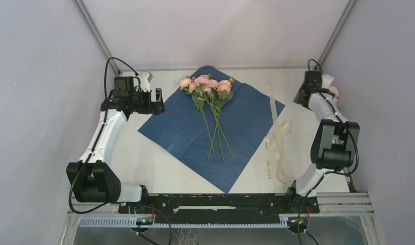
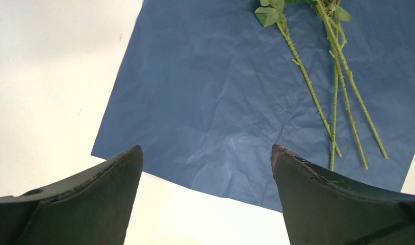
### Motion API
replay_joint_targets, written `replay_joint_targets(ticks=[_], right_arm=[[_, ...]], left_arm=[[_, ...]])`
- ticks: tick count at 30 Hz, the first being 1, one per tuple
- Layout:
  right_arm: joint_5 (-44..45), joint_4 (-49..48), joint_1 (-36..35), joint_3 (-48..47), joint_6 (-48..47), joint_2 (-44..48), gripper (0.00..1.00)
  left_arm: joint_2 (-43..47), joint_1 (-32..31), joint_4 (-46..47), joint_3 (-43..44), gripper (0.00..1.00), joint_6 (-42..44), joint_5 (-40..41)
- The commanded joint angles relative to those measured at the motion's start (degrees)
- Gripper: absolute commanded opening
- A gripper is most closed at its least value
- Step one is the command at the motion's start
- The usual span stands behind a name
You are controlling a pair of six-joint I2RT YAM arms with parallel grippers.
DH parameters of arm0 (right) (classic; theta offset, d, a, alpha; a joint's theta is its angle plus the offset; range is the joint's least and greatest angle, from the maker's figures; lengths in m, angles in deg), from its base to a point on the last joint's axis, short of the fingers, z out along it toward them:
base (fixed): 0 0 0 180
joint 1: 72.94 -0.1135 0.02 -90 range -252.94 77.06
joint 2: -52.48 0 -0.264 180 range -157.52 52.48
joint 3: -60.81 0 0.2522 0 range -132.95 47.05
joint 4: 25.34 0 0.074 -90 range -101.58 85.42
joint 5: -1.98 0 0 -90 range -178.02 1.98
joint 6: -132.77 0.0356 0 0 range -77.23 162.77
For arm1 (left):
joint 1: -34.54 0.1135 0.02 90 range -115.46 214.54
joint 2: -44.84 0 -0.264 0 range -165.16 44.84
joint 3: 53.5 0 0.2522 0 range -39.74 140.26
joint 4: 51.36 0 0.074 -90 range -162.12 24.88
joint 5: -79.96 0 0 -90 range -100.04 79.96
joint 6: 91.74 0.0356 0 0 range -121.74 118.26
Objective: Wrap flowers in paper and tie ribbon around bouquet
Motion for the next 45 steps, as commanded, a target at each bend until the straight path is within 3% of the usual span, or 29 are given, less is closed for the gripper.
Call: replay_joint_targets(ticks=[1,5,10,18,23,27,31,32,37,45], right_arm=[[2.64,4.47,8.33,1.24,-4.98,-4.11,0.98],[-0.14,2.42,14.23,-0.14,-6.52,-8.25,0.90],[-5.03,3.71,18.49,-4.09,-8.39,-13.03,0.73],[-13.38,5.44,21.65,-9.23,-9.18,-17.66,0.67],[-22.18,10.48,22.55,-13.45,-11.10,-22.15,0.54],[-24.52,11.68,20.70,-13.70,-13.32,-23.14,0.33],[-23.88,11.93,16.99,-12.67,-15.28,-21.44,0.03],[-23.85,11.40,15.91,-11.86,-15.77,-20.44,0.00],[-19.78,8.37,11.64,-8.63,-14.66,-13.16,0.00],[0.93,2.63,7.38,-6.79,-14.20,6.01,0.00]], left_arm=[[2.15,0.38,1.70,-1.24,1.00,1.00,-1.11],[2.49,0.38,1.75,-1.49,1.00,1.17,-0.98],[2.22,0.38,1.70,-1.42,1.00,1.02,-0.52],[2.17,0.38,1.68,-1.41,1.00,1.23,0.47],[1.77,0.38,1.68,-1.27,1.00,1.26,0.69],[1.79,0.38,1.70,-1.16,1.00,1.26,0.70],[2.11,0.38,1.68,-1.33,1.00,1.39,0.67],[2.10,0.38,1.69,-1.34,1.00,1.35,0.60],[2.29,0.38,1.70,-1.24,1.00,1.26,0.41],[2.79,0.38,1.71,-1.51,1.00,1.65,-0.07]])
